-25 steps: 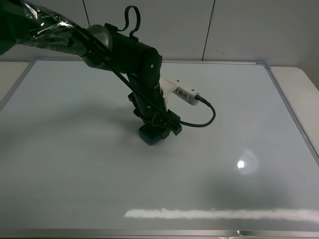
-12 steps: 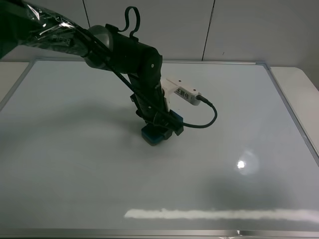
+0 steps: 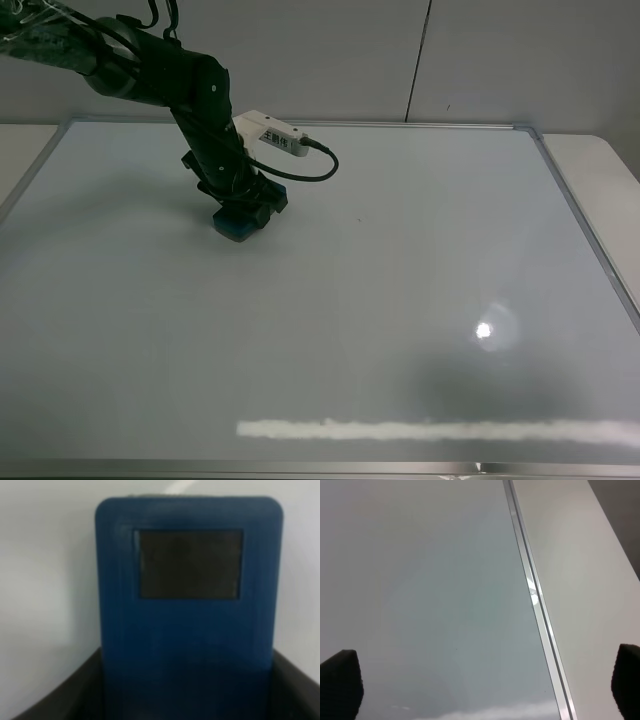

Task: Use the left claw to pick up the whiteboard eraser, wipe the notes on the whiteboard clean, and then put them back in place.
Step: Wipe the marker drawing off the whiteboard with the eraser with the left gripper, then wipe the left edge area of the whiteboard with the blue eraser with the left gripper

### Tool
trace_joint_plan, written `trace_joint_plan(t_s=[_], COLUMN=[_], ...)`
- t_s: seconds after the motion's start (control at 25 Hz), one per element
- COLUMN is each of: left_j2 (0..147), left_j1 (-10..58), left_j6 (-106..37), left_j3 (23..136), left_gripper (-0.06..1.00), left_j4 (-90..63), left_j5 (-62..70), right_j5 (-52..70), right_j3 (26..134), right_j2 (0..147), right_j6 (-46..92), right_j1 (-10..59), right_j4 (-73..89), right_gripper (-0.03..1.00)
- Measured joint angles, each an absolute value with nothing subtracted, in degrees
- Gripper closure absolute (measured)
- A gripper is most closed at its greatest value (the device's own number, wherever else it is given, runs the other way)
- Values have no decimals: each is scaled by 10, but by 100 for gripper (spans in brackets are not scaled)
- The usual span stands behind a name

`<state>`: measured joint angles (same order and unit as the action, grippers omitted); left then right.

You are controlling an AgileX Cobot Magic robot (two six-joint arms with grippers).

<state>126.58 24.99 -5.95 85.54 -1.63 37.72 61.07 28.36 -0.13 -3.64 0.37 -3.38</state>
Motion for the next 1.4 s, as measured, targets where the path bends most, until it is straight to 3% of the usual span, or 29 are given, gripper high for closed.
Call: trace_joint_plan(t_s=[0.44, 0.72, 1.12, 1.4], left_j2=[1232, 1148, 1003, 951], left_j1=[245, 178, 62, 27], left_j6=[-59, -58, -38, -19], left_j3=[840, 813, 639, 489], left_gripper=[39, 39, 40, 40], left_j4=[-3, 18, 27, -10], left_j5=[447, 506, 469, 367], right_j5=[611, 611, 611, 611], right_j3=[284, 284, 284, 284], right_j2=[-1, -1, -1, -1], right_j6=[-36, -36, -36, -36], right_j1=[4, 4, 4, 4], right_j4=[-34, -34, -34, -34], right_gripper=[-2, -2, -2, -2])
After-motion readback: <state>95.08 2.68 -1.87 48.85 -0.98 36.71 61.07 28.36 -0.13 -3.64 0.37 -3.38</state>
